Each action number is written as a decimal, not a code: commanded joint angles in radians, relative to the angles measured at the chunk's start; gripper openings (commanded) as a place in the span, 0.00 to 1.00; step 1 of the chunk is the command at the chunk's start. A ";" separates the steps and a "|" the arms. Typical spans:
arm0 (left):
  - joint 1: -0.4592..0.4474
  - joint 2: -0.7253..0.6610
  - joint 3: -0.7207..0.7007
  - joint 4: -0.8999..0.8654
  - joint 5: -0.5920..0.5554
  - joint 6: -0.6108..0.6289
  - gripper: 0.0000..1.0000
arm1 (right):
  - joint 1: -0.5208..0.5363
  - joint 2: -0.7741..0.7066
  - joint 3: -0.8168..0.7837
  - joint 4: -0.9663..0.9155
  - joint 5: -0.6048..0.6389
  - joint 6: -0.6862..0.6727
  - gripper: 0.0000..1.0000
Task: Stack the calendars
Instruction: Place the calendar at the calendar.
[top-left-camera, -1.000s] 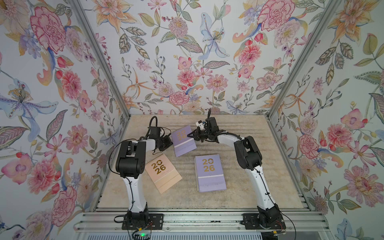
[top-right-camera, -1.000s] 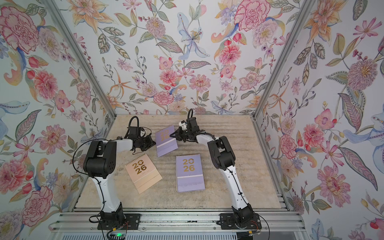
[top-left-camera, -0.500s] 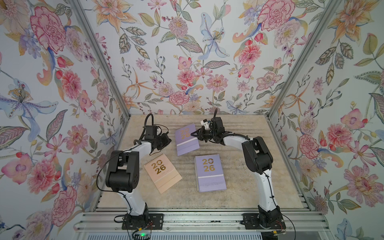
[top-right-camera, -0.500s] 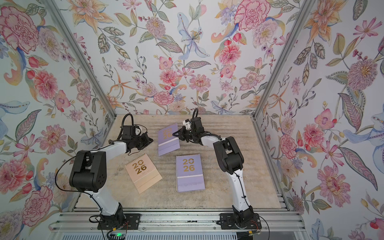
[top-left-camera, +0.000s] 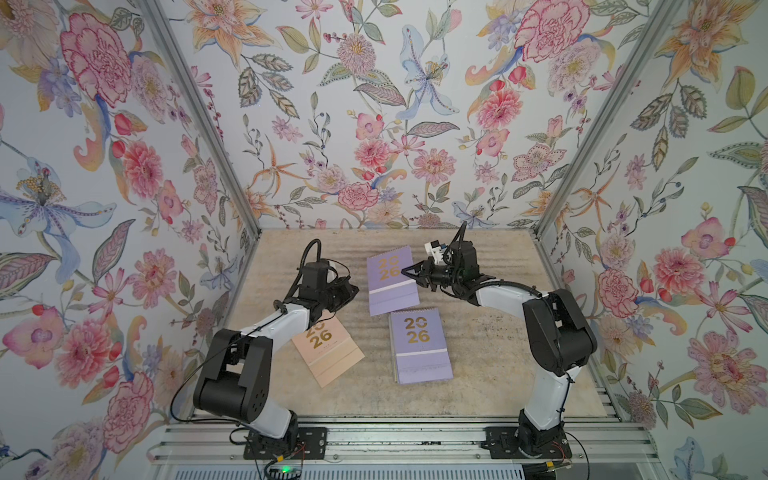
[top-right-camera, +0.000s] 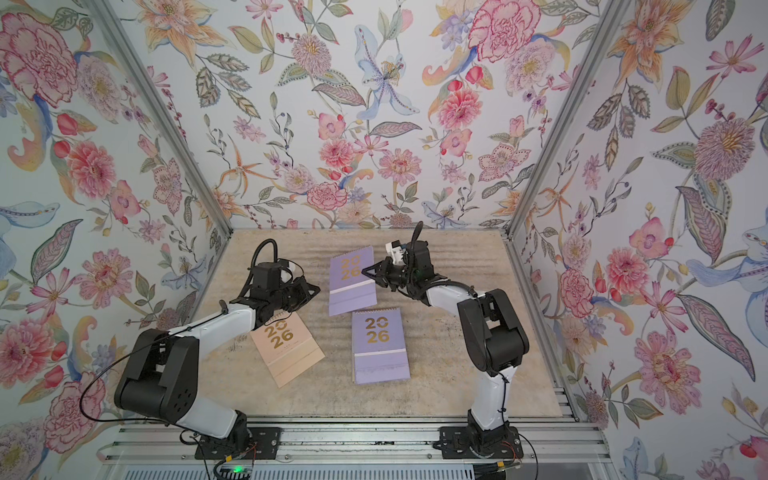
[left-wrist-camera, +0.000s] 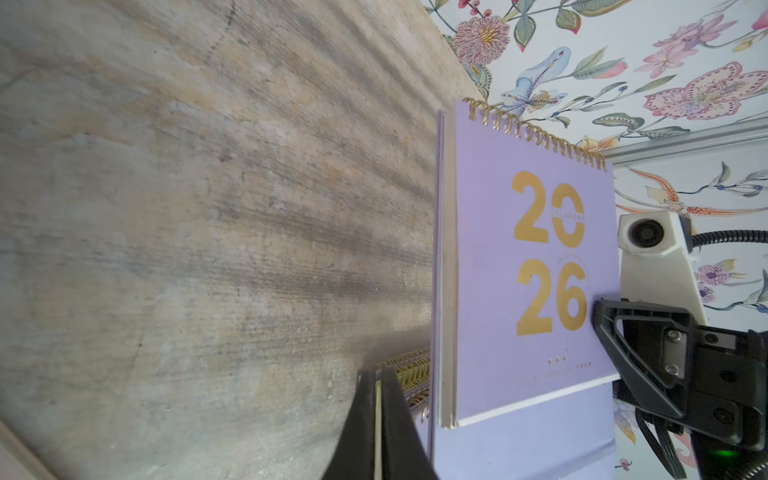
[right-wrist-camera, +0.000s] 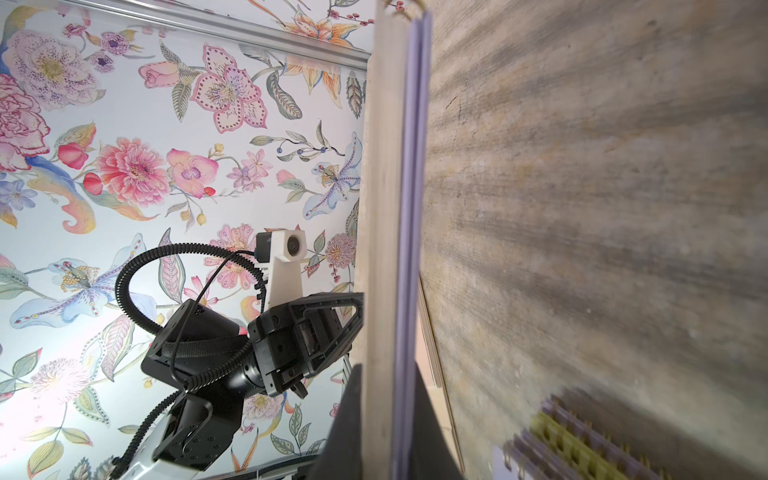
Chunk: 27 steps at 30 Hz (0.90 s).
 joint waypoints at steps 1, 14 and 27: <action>-0.037 -0.046 -0.026 0.047 -0.049 -0.049 0.08 | -0.021 -0.100 -0.082 0.101 -0.030 -0.003 0.00; -0.174 -0.115 -0.133 0.132 -0.108 -0.137 0.07 | -0.115 -0.404 -0.385 0.080 -0.097 -0.040 0.00; -0.262 -0.089 -0.167 0.177 -0.119 -0.181 0.07 | -0.112 -0.595 -0.609 0.035 -0.151 -0.086 0.00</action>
